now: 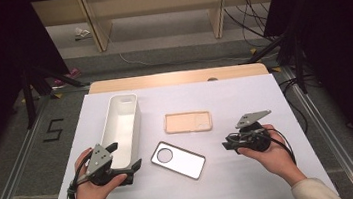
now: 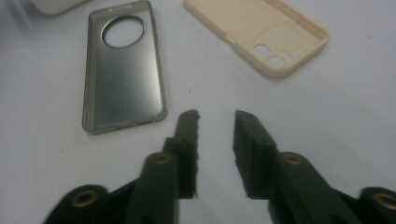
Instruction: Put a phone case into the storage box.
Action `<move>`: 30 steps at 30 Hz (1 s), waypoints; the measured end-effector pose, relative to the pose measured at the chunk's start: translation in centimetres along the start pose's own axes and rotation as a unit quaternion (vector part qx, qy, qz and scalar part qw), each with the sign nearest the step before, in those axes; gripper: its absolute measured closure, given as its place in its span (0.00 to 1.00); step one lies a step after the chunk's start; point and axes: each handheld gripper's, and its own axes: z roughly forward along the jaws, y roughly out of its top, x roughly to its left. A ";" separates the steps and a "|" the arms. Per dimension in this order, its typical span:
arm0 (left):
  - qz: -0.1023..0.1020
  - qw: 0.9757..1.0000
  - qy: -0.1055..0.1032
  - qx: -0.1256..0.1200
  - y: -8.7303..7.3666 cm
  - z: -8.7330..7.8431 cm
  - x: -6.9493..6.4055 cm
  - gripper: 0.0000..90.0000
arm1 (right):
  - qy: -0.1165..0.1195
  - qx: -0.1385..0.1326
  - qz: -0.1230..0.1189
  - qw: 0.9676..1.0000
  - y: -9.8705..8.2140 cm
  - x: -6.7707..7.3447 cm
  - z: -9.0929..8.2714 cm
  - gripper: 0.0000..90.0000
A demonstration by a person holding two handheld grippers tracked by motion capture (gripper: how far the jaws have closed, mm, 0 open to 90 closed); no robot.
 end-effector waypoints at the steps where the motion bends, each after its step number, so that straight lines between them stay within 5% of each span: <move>1: 0.000 1.000 0.000 0.000 0.0 0.0 0.0 0.04 | 0.000 0.014 -0.004 1.000 0.3 0.1 0.4 0.91; 5: 0.002 1.000 -0.001 0.000 0.0 0.0 -0.1 0.04 | 0.007 0.052 -0.017 0.998 1.4 0.4 1.8 1.00; 14: 0.000 1.000 -0.002 -0.001 0.0 0.0 -0.1 0.05 | 0.006 0.131 -0.034 0.991 3.9 0.8 6.0 1.00; 30: 0.001 1.000 -0.005 0.000 0.0 0.0 -0.1 0.05 | 0.013 0.190 -0.057 0.980 4.9 1.8 9.2 1.00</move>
